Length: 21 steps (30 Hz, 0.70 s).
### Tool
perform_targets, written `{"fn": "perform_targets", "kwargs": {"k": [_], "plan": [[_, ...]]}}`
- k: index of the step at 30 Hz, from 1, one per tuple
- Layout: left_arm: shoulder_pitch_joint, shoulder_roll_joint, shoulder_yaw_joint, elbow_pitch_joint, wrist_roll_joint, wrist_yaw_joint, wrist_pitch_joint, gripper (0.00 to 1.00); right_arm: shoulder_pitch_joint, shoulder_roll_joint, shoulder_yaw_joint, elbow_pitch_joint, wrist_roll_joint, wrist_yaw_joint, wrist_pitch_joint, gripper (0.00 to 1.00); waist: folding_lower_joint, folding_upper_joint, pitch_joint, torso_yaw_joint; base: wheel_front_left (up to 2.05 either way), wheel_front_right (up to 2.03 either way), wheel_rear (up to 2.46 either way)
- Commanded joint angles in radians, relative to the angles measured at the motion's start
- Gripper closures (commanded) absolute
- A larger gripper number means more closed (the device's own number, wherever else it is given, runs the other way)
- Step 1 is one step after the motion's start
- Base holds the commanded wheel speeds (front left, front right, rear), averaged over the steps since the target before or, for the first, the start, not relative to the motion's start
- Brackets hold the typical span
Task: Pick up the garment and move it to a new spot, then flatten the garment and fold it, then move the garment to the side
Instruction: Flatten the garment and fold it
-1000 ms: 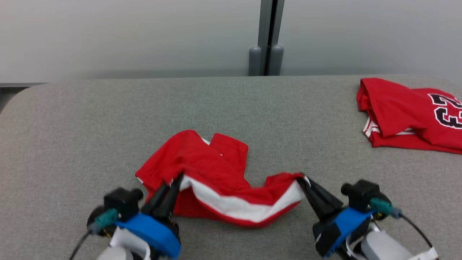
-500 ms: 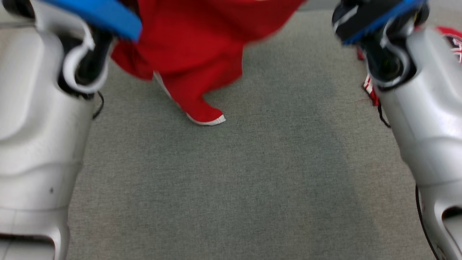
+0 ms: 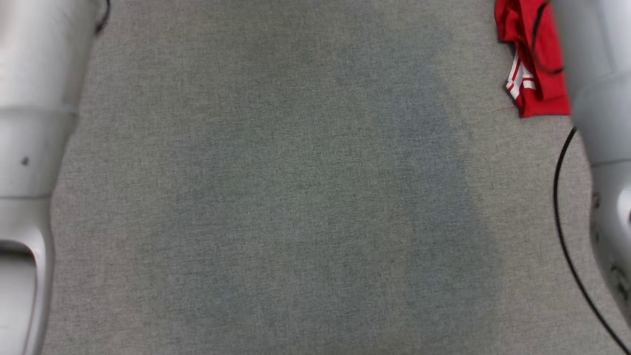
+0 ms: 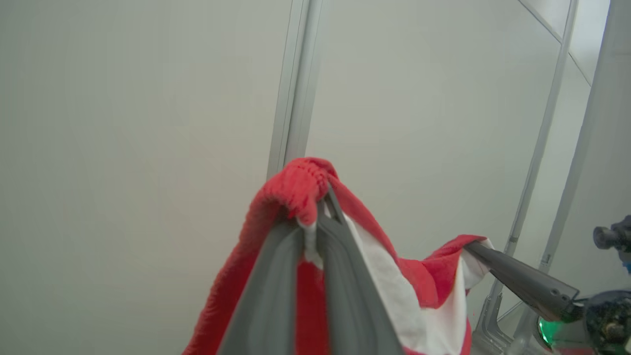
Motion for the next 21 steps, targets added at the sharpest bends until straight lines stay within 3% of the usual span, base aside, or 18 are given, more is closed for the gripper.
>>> {"fn": "perform_targets", "kwargs": {"k": [1, 12, 21], "plan": [[0.052, 0.015, -0.034, 0.01, -0.014, -0.001, -0.025, 1.0, 0.055, 0.002, 0.021, 0.012, 0.011, 0.0, 0.0, 1.0, -0.0002, -0.0004, 0.0, 0.002, 0.0, 0.0, 0.0], [0.479, 0.073, -0.2, 0.001, -0.112, -0.001, -0.175, 1.0, 0.459, -0.06, 0.228, -0.086, 0.102, 0.0, -0.031, 1.0, -0.0002, -0.0004, -0.06, 0.027, 0.0, 0.0, 0.0], [0.917, 0.116, -0.117, -0.168, -0.077, 0.0, -0.181, 1.0, 0.867, -0.177, 0.331, -0.257, 0.242, 0.0, -0.045, 1.0, -0.0002, -0.0004, -0.187, 0.052, 0.0, 0.0, 0.0]]}}
